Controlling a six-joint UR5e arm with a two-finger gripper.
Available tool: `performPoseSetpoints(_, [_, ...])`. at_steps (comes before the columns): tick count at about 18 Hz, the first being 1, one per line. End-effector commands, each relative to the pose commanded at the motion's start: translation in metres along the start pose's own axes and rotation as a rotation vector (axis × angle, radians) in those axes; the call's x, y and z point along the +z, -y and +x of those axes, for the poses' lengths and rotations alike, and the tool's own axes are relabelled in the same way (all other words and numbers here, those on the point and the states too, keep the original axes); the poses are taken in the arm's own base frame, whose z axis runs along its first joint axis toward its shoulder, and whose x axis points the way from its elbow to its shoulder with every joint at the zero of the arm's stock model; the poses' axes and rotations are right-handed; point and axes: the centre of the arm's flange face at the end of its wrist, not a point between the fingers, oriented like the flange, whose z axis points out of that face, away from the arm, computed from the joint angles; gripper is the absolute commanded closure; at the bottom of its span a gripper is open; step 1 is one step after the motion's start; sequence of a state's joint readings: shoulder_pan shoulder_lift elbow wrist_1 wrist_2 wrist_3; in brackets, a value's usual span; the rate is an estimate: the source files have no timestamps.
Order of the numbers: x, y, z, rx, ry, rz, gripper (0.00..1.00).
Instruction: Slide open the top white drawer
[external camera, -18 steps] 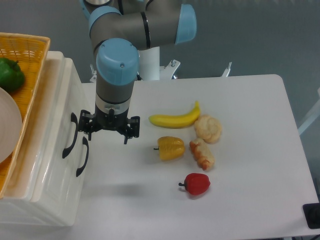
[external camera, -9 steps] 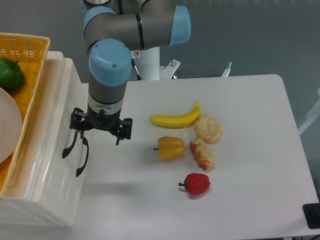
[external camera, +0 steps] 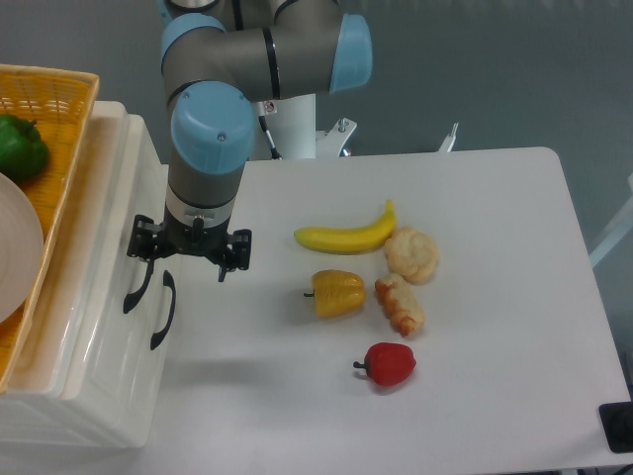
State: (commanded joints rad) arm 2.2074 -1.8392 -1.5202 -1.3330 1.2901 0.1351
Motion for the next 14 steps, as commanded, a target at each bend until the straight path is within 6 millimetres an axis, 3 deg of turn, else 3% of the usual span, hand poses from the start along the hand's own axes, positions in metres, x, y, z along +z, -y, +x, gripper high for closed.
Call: performPoseSetpoints(14, [0.0016, -0.0014, 0.0021, -0.012, -0.036, -0.014, 0.00])
